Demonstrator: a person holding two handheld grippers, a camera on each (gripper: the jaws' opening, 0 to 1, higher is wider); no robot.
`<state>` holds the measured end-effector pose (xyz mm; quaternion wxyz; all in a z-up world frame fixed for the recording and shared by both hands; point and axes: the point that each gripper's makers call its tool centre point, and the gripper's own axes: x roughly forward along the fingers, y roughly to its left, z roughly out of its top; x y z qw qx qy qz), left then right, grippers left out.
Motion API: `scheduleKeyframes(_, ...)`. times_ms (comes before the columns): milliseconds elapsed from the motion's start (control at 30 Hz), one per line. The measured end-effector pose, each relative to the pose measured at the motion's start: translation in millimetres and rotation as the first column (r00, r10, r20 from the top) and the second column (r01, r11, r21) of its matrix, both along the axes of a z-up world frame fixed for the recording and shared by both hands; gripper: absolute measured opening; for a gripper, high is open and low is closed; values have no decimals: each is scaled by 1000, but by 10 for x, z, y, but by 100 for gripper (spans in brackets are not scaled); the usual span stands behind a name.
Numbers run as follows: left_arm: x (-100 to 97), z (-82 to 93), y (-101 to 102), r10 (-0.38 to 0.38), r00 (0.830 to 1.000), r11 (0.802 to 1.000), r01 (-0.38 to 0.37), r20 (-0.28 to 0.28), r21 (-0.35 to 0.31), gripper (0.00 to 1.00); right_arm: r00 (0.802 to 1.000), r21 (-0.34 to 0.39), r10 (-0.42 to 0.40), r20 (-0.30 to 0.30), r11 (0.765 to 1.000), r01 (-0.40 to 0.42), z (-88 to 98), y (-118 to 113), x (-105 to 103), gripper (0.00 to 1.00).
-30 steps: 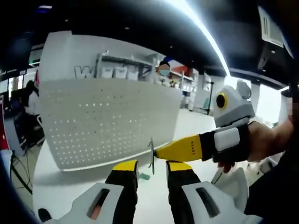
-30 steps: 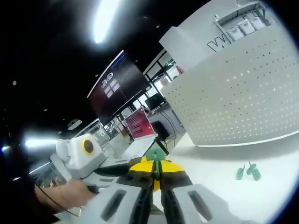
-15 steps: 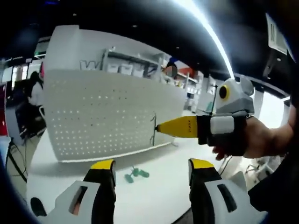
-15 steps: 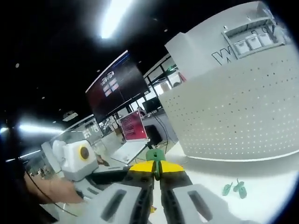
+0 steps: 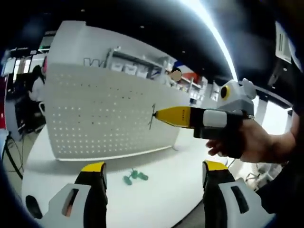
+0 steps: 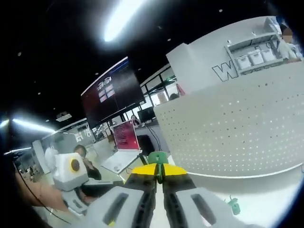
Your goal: Insert the hook assembly into the mounting plate slot until the hook locks in place.
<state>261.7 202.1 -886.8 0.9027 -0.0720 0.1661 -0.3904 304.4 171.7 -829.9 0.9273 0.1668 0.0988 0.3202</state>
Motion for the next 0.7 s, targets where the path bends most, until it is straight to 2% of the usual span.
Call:
scheduleKeyframes(167, 53, 0, 83, 13, 1000, 1000, -13, 0, 2, 87, 999, -8, -28, 22, 1000, 29, 49, -44, 104, 0)
scheduleKeyframes(367, 59, -19, 123, 22, 1000, 1000, -22, -4, 6, 89, 995, -35, -92, 43, 995, 94, 80, -183, 348, 0)
scheduleKeyframes(500, 43, -66, 117, 19, 1000, 1000, -19, -13, 12, 89, 986, -62, -153, 72, 986, 157, 76, -331, 549, 0)
scheduleKeyframes(600, 57, -105, 108, 23, 1000, 999, -23, -13, 23, 89, 981, -62, -186, 65, 980, 190, 44, -413, 671, 0)
scheduleKeyframes(700, 55, -109, 75, 17, 1000, 1000, -17, -14, 24, 90, 967, -87, -237, 92, 966, 245, 52, -530, 804, 0)
